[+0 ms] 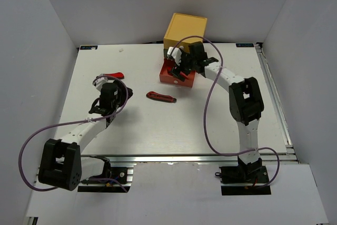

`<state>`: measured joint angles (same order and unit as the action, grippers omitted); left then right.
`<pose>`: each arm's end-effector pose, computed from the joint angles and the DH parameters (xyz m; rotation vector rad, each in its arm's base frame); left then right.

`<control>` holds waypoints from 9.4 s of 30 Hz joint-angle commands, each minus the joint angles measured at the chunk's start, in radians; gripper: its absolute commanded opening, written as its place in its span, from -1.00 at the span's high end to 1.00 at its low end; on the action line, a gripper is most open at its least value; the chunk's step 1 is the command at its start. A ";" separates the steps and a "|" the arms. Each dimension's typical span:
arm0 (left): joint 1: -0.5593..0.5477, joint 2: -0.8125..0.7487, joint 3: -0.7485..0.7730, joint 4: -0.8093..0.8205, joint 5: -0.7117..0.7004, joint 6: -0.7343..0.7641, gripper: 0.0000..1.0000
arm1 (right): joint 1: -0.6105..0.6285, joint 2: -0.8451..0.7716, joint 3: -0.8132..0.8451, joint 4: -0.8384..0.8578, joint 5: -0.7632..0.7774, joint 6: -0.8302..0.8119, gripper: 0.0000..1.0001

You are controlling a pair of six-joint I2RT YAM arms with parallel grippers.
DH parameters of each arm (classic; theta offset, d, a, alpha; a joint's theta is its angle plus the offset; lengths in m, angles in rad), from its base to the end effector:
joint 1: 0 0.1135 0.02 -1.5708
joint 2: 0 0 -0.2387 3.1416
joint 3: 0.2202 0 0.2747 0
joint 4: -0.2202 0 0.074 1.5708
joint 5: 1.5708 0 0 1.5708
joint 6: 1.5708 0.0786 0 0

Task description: Sort the tools into containers

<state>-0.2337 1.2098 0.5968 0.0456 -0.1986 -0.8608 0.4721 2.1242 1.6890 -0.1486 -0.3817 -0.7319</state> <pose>0.3118 -0.0583 0.1505 -0.7761 2.0121 -0.4314 0.4644 0.2700 0.1770 -1.3736 1.6126 0.2568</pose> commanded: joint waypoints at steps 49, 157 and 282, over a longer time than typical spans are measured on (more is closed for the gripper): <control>0.111 -0.076 0.132 -0.293 -0.139 0.105 -0.56 | 0.215 -0.114 -0.090 -0.142 -0.058 0.207 0.99; 0.187 0.525 0.614 -0.069 0.582 0.008 0.96 | -0.231 -0.527 -0.312 -0.212 -0.402 0.220 -0.79; 0.232 -0.170 0.136 -0.005 0.191 0.020 -0.96 | 0.020 -0.387 -0.164 -0.148 -0.226 0.364 -0.79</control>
<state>-0.0074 1.0897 0.7433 -0.0799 -0.0795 -0.8730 0.5240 1.8904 1.5276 -0.2909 -0.3683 -0.5709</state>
